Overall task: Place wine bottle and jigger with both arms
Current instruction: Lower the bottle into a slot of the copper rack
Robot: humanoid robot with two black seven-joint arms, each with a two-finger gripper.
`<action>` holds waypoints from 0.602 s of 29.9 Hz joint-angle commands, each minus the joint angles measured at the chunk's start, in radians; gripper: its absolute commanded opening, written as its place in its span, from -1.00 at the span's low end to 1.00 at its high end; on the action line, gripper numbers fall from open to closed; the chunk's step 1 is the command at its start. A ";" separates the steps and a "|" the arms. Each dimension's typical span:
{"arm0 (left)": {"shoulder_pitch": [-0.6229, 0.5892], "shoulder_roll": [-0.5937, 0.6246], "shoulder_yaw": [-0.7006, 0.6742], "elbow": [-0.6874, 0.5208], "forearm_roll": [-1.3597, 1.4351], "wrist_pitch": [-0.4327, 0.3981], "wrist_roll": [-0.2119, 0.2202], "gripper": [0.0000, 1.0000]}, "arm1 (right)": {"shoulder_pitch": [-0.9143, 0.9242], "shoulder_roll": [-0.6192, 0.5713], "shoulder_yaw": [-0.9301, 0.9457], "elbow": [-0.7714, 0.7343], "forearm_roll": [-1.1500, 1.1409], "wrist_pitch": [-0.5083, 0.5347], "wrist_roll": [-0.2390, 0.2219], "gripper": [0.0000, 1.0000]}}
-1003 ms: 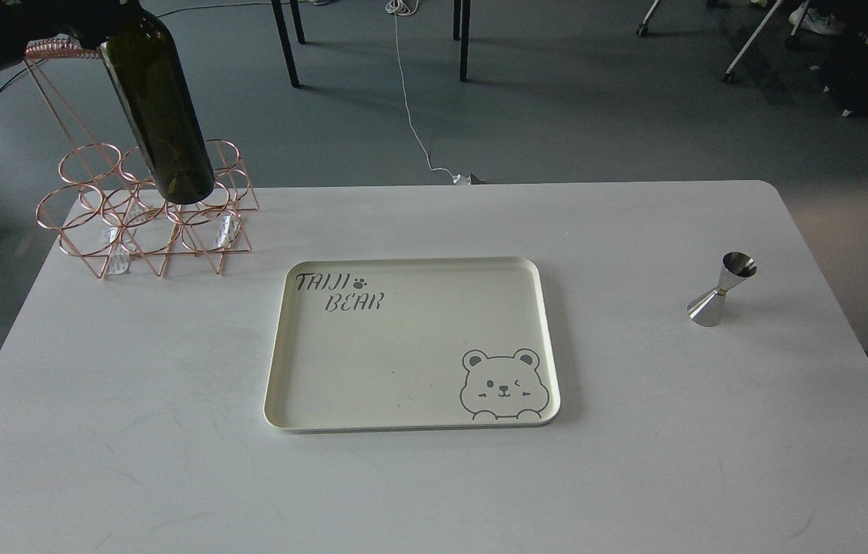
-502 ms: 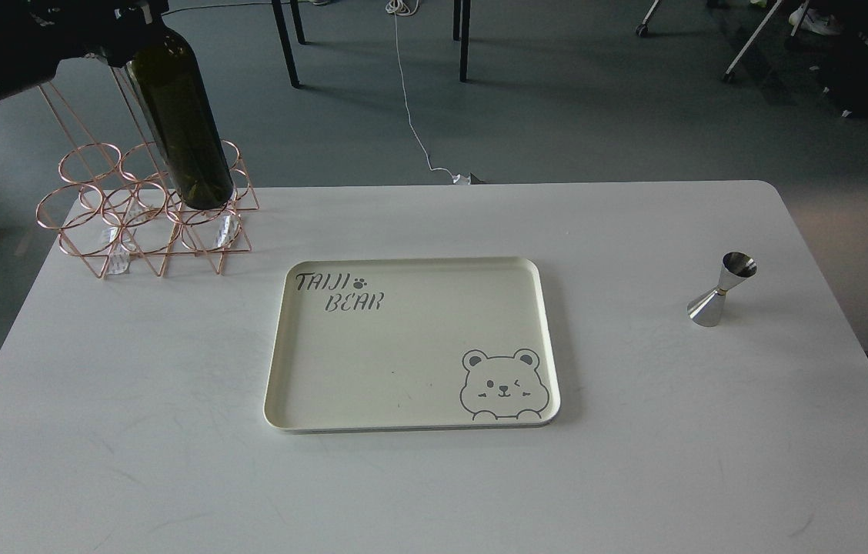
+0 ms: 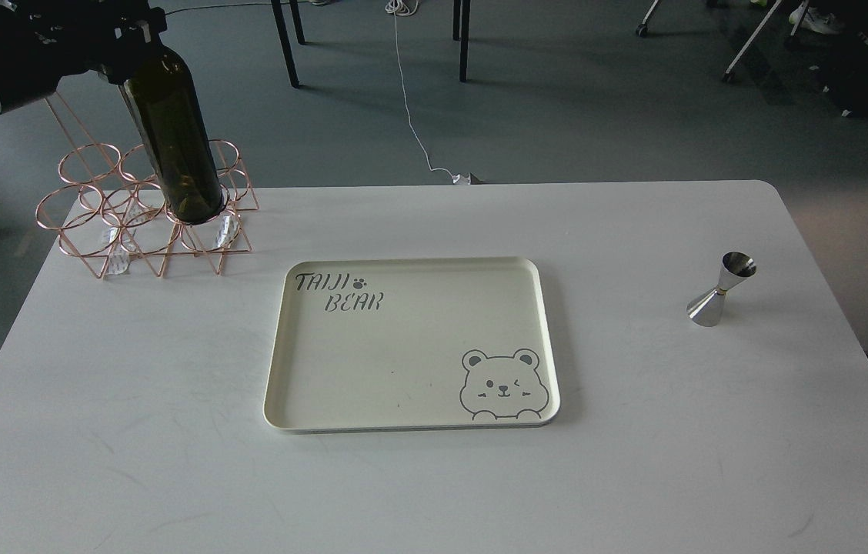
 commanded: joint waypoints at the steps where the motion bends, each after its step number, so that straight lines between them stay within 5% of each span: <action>1: 0.000 -0.001 0.000 0.000 -0.002 0.000 0.000 -0.56 | 0.002 0.000 0.005 -0.002 0.000 0.000 0.000 0.93; 18: 0.092 -0.018 -0.001 0.031 -0.023 0.057 0.000 -0.52 | 0.002 -0.002 0.008 -0.002 0.000 0.000 0.000 0.93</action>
